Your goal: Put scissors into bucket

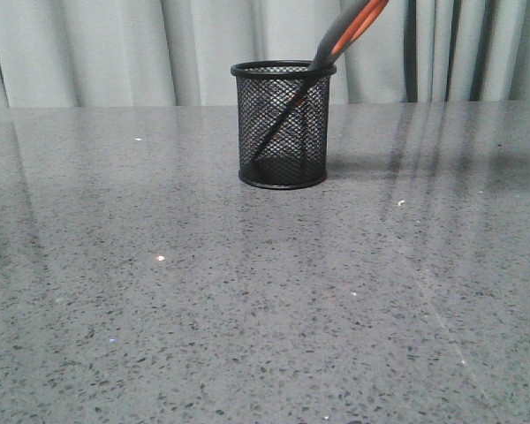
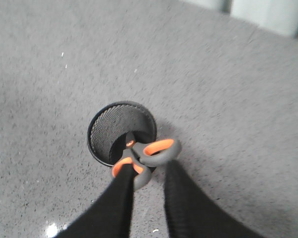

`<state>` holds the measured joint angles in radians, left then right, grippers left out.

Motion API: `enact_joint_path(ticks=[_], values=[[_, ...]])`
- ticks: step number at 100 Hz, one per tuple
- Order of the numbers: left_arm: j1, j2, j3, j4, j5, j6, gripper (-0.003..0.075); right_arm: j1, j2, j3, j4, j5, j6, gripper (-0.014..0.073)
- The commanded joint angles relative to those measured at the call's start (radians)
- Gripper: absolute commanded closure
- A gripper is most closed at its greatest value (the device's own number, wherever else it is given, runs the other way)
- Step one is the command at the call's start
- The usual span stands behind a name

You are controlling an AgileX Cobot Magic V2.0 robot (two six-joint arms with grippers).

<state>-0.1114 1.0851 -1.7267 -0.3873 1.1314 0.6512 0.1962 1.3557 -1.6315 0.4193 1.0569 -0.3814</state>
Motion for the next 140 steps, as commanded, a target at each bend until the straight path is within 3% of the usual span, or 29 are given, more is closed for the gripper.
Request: enact_joint_path(ticks=[1,4,19,42,59,80,103,140], values=[[0.004,-0.041,0.03,-0.021,-0.138,-0.034,0.074,-0.021,-0.091,0.0,0.018,-0.08,0.001,0.0633],[0.004,-0.057,0.059,-0.021,-0.171,-0.035,0.074,-0.025,-0.118,0.019,0.018,-0.103,0.005,0.0669],[0.004,-0.172,0.267,-0.021,-0.36,-0.039,0.074,-0.025,-0.26,0.191,0.018,-0.318,0.018,0.0639],[0.004,-0.416,0.708,-0.048,-0.712,-0.039,0.074,-0.025,-0.529,0.59,0.018,-0.715,0.018,0.0639],[0.004,-0.59,1.009,-0.099,-0.884,-0.039,0.074,-0.025,-0.72,0.827,0.018,-0.852,0.018,0.064],[0.004,-0.773,1.257,-0.123,-0.952,-0.039,0.074,-0.025,-0.898,1.075,0.018,-0.917,0.017,0.064],[0.004,-0.923,1.375,-0.194,-0.952,-0.039,0.074,-0.025,-1.087,1.293,0.018,-0.983,0.017,0.064],[0.004,-0.974,1.427,-0.213,-0.993,-0.039,0.074,-0.025,-1.143,1.331,0.018,-0.996,0.017,0.064]])
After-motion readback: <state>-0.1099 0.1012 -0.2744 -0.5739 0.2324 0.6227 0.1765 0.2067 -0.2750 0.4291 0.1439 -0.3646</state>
